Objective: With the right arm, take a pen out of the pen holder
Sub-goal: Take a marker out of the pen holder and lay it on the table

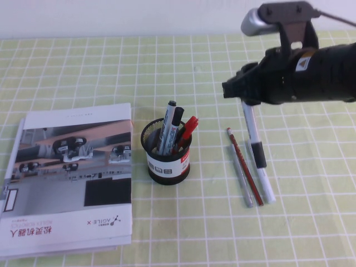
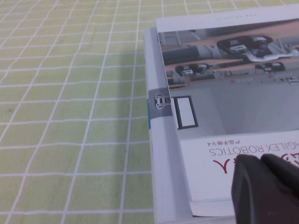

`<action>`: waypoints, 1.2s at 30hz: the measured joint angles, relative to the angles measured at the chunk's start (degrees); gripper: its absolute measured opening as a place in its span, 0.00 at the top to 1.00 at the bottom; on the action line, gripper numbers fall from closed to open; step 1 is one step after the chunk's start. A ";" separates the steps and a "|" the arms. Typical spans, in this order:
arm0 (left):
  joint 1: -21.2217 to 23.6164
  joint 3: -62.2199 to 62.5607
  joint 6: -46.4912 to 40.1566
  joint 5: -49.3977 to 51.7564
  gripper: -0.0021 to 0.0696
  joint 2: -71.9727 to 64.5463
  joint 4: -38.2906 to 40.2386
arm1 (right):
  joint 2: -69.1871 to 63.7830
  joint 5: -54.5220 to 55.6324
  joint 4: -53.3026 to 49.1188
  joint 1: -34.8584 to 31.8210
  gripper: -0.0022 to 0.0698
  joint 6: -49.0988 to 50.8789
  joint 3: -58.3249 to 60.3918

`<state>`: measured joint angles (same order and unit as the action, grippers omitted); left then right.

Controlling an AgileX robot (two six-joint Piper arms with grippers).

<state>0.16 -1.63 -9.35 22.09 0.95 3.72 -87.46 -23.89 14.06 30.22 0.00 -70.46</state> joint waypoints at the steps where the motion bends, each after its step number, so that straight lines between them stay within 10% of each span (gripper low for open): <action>1: 0.00 0.00 0.00 0.00 0.98 0.00 0.00 | -0.50 -0.58 -0.23 0.00 0.82 1.10 0.00; 36: 0.00 0.00 0.00 0.00 0.98 0.00 0.00 | -27.06 -4.21 0.49 0.00 0.82 7.85 -8.14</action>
<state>0.16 -1.63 -9.35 22.09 0.95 3.72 -114.52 -28.10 14.56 30.22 7.85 -78.60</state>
